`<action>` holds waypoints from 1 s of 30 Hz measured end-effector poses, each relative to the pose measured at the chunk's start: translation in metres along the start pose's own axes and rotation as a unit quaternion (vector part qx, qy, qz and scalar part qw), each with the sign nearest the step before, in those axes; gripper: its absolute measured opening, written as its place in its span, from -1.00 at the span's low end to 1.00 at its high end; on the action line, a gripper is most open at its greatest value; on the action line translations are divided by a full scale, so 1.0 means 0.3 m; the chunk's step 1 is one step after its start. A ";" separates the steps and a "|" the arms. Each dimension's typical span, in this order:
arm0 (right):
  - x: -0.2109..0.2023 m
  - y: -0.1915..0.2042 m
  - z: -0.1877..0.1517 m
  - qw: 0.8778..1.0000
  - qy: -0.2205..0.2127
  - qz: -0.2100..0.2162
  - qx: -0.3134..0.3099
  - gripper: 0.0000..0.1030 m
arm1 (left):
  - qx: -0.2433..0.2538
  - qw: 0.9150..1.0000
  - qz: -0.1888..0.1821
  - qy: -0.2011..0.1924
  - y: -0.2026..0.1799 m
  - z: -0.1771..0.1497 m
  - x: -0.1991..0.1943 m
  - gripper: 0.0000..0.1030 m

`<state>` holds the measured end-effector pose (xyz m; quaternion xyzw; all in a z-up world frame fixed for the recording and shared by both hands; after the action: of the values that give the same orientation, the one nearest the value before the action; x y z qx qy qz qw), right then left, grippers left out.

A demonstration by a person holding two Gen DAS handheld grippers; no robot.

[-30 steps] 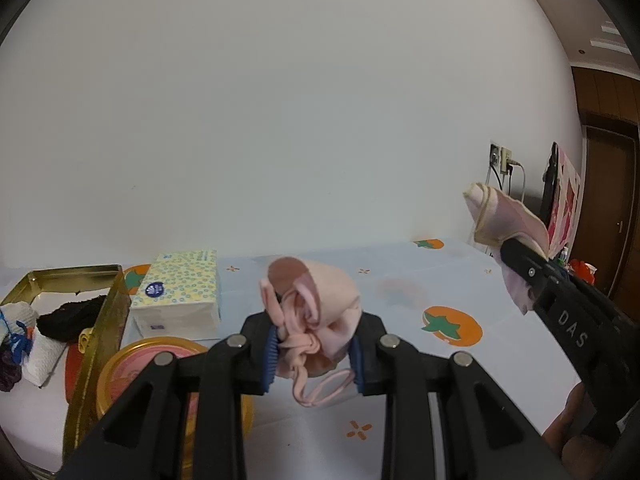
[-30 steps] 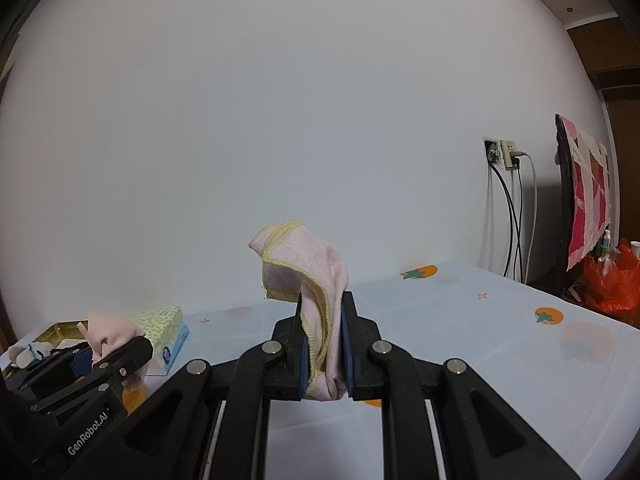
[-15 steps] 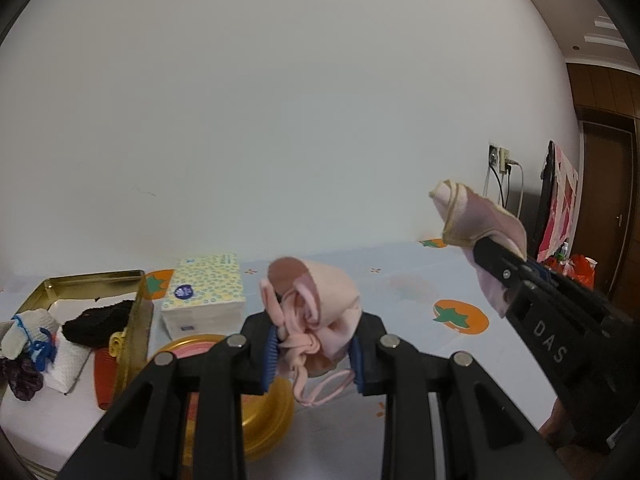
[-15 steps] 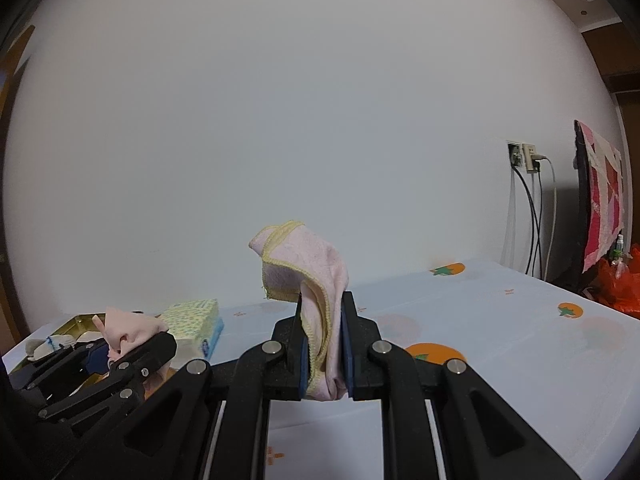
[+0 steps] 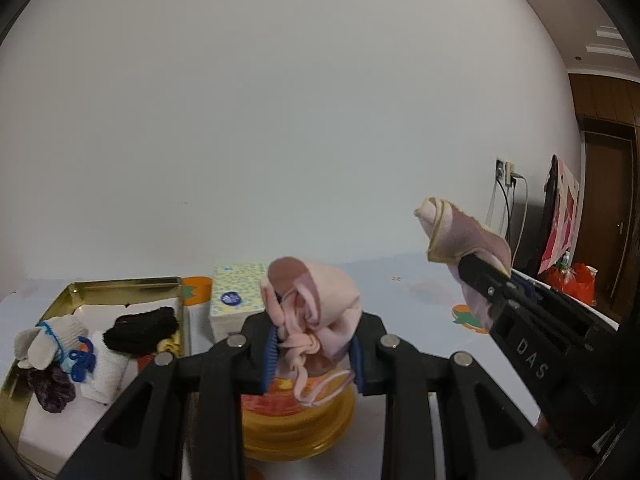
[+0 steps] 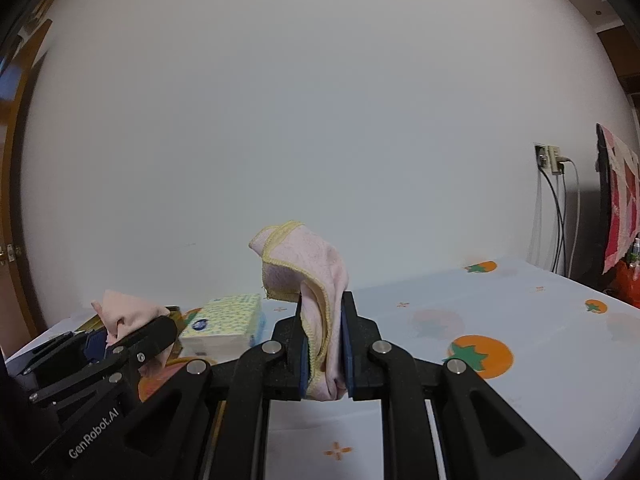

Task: Organize soft objects
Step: 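Carry the pink sock and pink cloth over the gold tray with both tools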

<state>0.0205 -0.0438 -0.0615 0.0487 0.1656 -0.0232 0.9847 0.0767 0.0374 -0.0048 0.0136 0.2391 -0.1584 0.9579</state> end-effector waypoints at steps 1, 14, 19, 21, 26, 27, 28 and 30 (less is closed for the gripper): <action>0.002 0.012 -0.001 1.000 0.001 0.003 -0.001 -0.72 | 0.000 1.000 0.001 -0.001 0.004 0.000 -0.001 -0.47; 0.039 0.194 -0.001 0.999 0.013 0.047 -0.020 -0.72 | -0.033 0.999 0.035 0.000 0.166 0.008 -0.030 -0.47; 0.055 0.249 -0.003 0.998 0.018 0.062 -0.027 -0.72 | -0.032 0.998 0.053 -0.001 0.227 0.009 -0.044 -0.47; 0.061 0.274 -0.005 0.997 0.019 0.068 -0.031 -0.72 | -0.032 0.997 0.065 -0.001 0.252 0.012 -0.048 -0.47; 0.076 0.322 -0.008 0.996 0.022 0.080 -0.036 -0.72 | -0.046 0.996 0.078 0.005 0.306 0.012 -0.054 -0.47; 0.090 0.323 -0.002 0.996 0.023 0.083 -0.037 -0.72 | -0.048 0.995 0.082 0.006 0.318 0.012 -0.056 -0.47; 0.098 0.328 -0.001 0.995 0.024 0.085 -0.038 -0.72 | -0.050 0.995 0.085 0.006 0.327 0.014 -0.058 -0.47; 0.114 0.340 0.001 0.995 0.026 0.089 -0.041 -0.72 | -0.051 0.995 0.091 0.005 0.341 0.017 -0.062 -0.47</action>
<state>0.0592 0.0565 -0.0635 0.0230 0.1874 0.0732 0.9793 0.0950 0.1396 0.0032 -0.0123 0.2496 -0.0580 0.9665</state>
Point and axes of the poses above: each gripper's, at about its wrist camera, not at the fingertips, and x roughly the way its jaws point, y to its left, z to its top, the point moved 7 cm from there along x, roughly the way its jaws point, and after that the axes turned 13 degrees about y, right-handed, at the moved point
